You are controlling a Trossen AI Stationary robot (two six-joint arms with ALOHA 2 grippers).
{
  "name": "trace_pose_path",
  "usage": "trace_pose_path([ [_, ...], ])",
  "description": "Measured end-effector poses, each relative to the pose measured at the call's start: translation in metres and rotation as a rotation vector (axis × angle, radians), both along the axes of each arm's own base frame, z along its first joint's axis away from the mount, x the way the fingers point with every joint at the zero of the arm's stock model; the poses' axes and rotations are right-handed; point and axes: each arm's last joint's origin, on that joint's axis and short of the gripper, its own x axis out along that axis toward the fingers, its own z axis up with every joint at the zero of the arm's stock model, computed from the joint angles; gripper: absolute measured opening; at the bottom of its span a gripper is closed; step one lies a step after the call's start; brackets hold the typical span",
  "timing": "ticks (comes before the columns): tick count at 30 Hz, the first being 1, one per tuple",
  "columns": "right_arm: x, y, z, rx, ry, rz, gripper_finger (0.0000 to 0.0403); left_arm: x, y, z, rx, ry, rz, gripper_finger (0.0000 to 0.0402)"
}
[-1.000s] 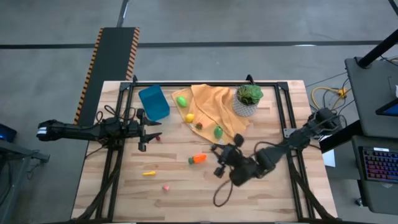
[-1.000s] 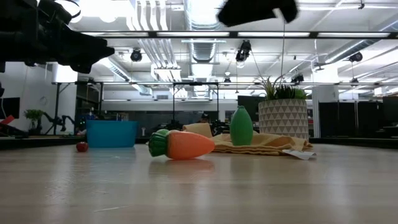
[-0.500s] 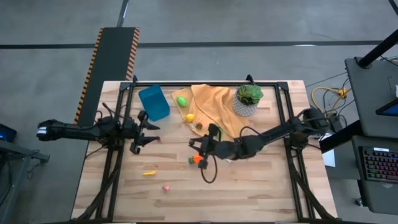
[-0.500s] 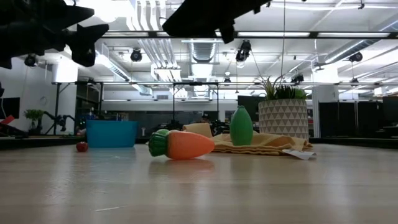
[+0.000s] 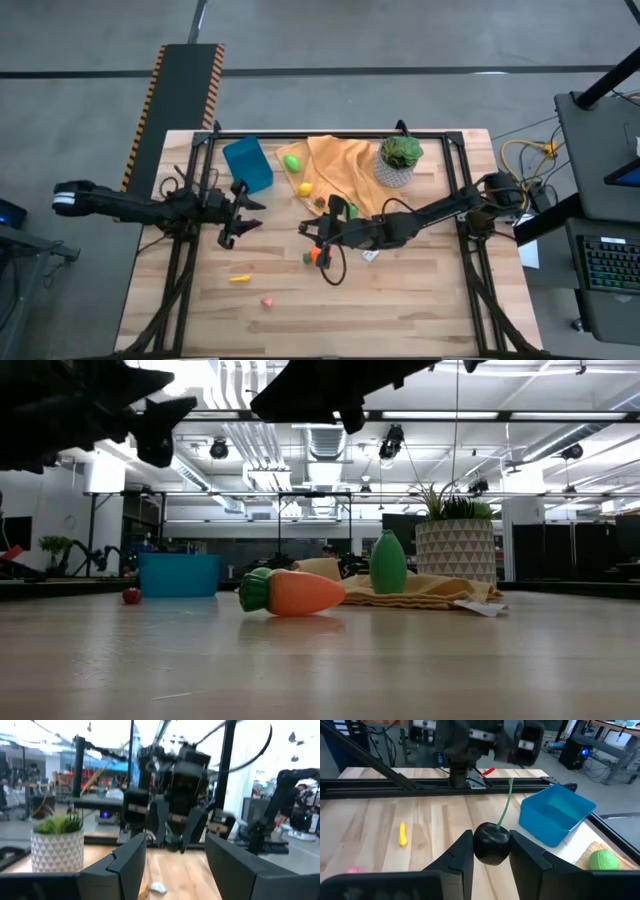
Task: Pick and placing Produce into tupperware
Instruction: Put the black cherry into the blue bin
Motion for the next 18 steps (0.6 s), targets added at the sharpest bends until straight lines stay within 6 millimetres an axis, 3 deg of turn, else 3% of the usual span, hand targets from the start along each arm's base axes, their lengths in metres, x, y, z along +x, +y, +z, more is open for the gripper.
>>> trace_pose_path([
  [12,0.000,0.000,0.000,0.005,0.005,0.022,0.0091,0.046,-0.002,0.003,0.049,0.002,-0.064,0.0190],
  [18,0.000,0.000,0.000,0.004,0.007,0.022,0.0093,0.059,-0.003,0.005,0.053,0.001,-0.074,0.0190],
])
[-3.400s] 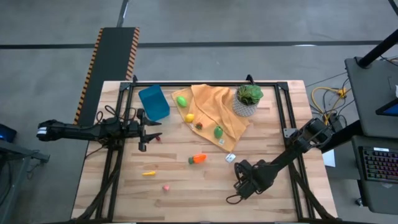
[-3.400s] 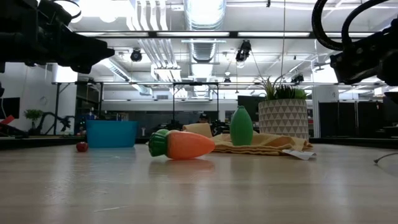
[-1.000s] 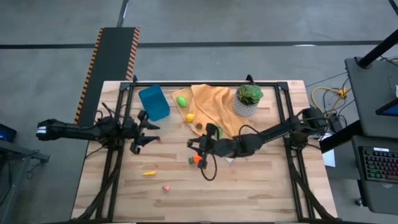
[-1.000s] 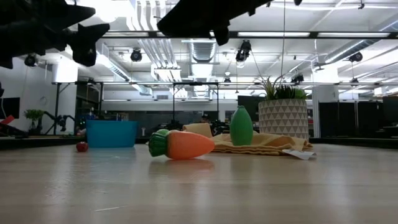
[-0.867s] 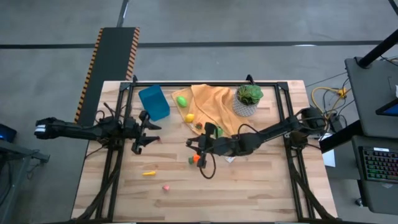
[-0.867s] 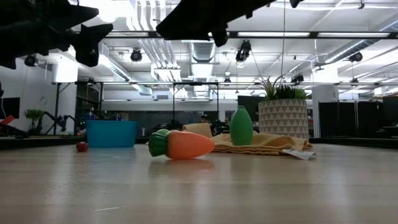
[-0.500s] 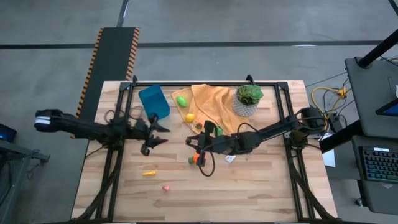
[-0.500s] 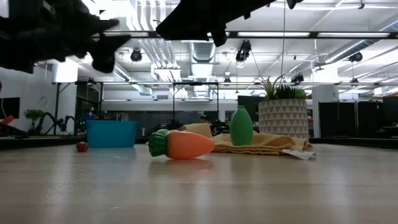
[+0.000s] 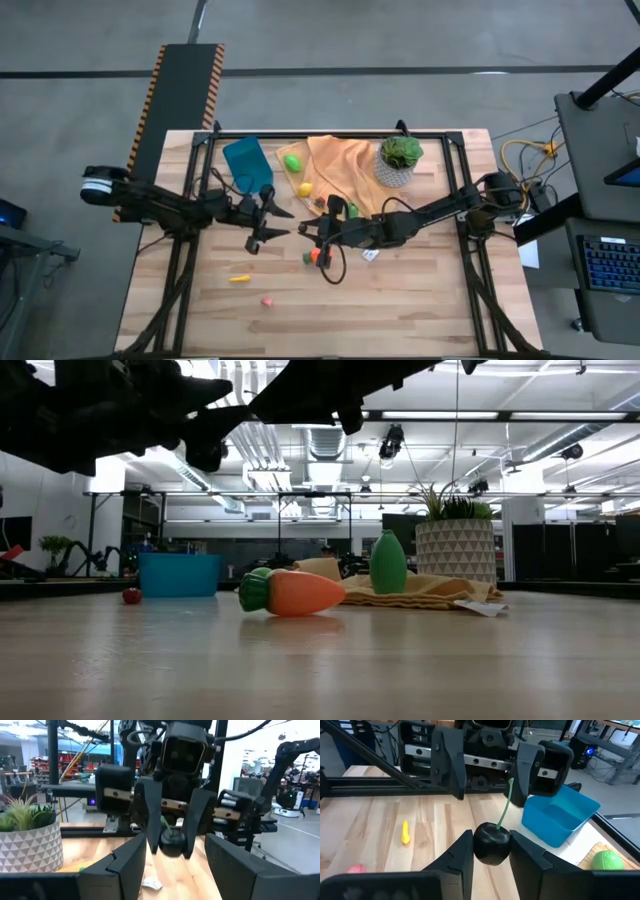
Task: Pick and placing Produce into tupperware
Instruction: Put the black cherry into the blue bin
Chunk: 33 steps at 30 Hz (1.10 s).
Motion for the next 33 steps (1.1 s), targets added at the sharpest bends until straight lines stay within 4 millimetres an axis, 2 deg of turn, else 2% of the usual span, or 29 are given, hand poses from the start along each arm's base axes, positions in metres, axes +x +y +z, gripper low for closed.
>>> trace_pose_path([
  [7,0.000,0.000,-0.001,-0.002,0.006,0.000,0.0095,0.003,0.000,0.008,0.020,-0.077,0.002,0.0190],
  [20,0.000,0.000,-0.001,-0.015,0.010,0.007,0.0095,0.024,0.000,0.003,0.022,-0.030,0.004,0.0190],
  [33,0.000,0.001,-0.001,-0.008,0.012,0.029,0.0095,0.022,0.000,0.006,0.024,-0.047,0.005,0.0189],
])
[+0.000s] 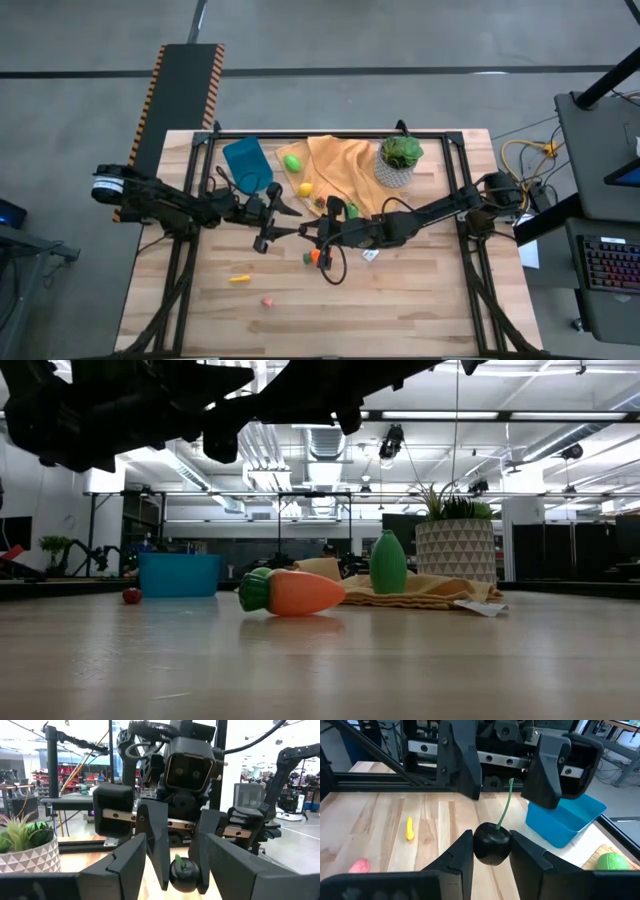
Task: Pick and placing Produce into tupperware
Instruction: Put the black cherry into the blue bin
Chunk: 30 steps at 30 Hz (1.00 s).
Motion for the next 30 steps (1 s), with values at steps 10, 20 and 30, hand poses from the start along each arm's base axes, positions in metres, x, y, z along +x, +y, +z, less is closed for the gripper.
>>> trace_pose_path([
  [10,0.0000,0.0000,0.0000,0.000,0.000,0.001,0.0095,0.0050,0.0000,-0.0043,0.001,0.023,0.000,0.0189],
  [20,-0.0001,0.0002,-0.0001,0.000,0.000,0.003,0.0096,0.0073,0.0002,-0.0029,0.017,0.015,0.007,0.0067],
  [30,-0.0001,0.0002,-0.0001,-0.001,0.000,0.003,0.0096,0.0082,-0.0001,-0.0012,0.047,0.003,0.004,0.0001],
])
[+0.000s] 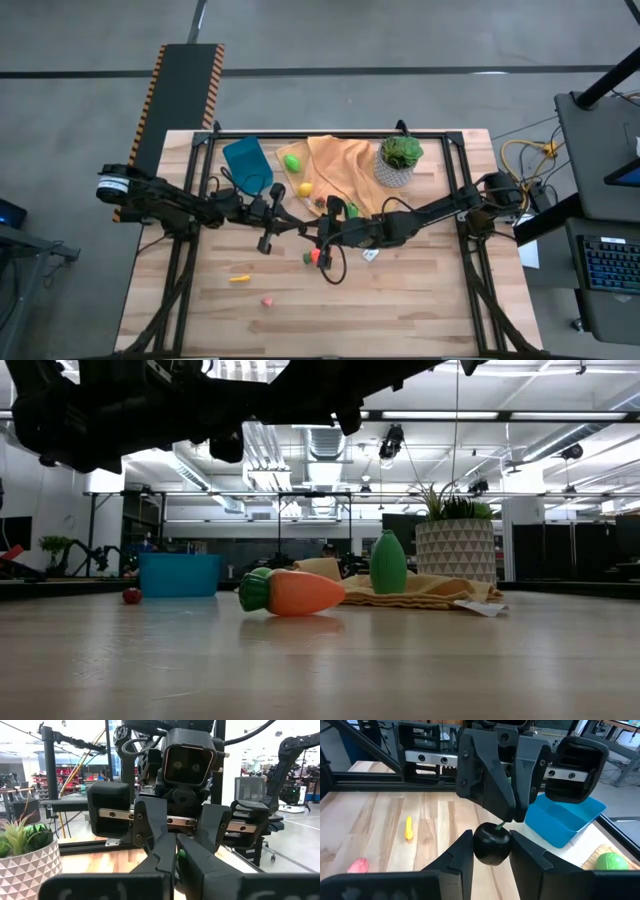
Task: Pick and placing Produce into tupperware
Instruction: Put the black cherry into the blue bin
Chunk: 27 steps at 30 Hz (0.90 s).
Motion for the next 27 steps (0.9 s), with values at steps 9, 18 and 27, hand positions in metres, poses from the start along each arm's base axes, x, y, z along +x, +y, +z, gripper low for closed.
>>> trace_pose_path([
  [9,0.0000,0.0000,0.0000,0.005,-0.001,-0.001,0.0107,-0.0001,-0.0005,0.0000,0.007,-0.001,-0.017,0.0000],
  [18,-0.0001,-0.0001,0.0002,-0.006,0.000,-0.001,0.0189,-0.0002,-0.0008,0.0000,0.006,0.000,-0.029,0.0000],
  [27,-0.0001,-0.0003,0.0004,-0.009,-0.001,-0.008,0.0222,-0.0003,-0.0010,0.0001,0.006,0.000,-0.035,0.0000],
])
